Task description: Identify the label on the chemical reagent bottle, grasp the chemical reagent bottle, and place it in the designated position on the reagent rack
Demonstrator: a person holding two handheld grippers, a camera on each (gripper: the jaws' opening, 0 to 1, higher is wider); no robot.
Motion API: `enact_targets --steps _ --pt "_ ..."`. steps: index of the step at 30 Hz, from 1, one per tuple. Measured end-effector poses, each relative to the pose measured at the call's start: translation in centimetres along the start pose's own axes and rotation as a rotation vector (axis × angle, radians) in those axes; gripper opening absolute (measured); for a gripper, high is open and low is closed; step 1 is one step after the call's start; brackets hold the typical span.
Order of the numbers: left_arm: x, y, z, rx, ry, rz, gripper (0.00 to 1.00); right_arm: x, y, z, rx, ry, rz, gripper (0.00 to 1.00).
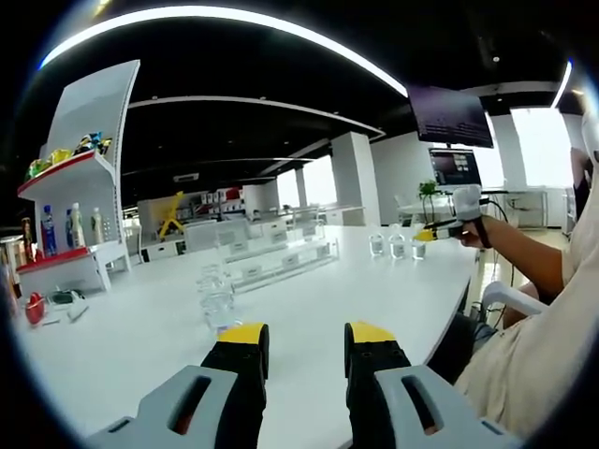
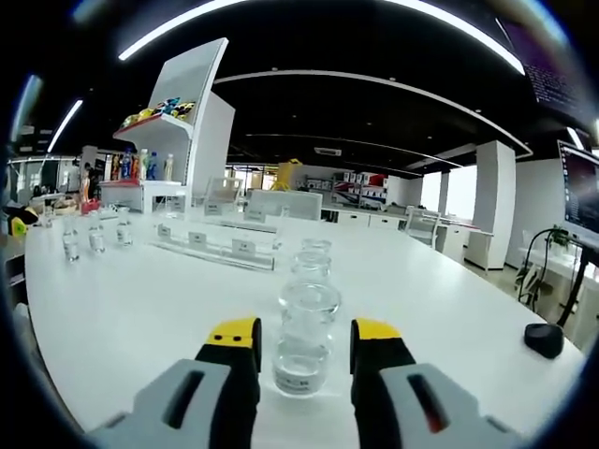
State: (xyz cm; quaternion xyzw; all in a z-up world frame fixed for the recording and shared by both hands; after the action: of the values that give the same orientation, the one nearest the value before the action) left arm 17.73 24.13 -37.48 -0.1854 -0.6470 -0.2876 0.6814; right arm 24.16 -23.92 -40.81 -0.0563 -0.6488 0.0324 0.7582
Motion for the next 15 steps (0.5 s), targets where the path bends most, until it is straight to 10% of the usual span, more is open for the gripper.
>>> enact_targets --steps 15 --pt "-0.05 0.03 0.05 -0.002 0.002 0.0 0.32 0.14 0.14 -0.35 -0.004 -0.015 -0.009 0.29"
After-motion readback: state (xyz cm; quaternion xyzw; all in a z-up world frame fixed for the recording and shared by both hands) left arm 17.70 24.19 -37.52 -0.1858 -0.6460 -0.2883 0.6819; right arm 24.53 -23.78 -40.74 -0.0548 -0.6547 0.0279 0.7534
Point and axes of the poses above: the point that each gripper's makers call its tool centre point, and the gripper's own axes: z roughly backward along the fingers, y roughly to its left, x roughly out of its top, the point moved 2 cm from there along z, roughly backward along the fingers
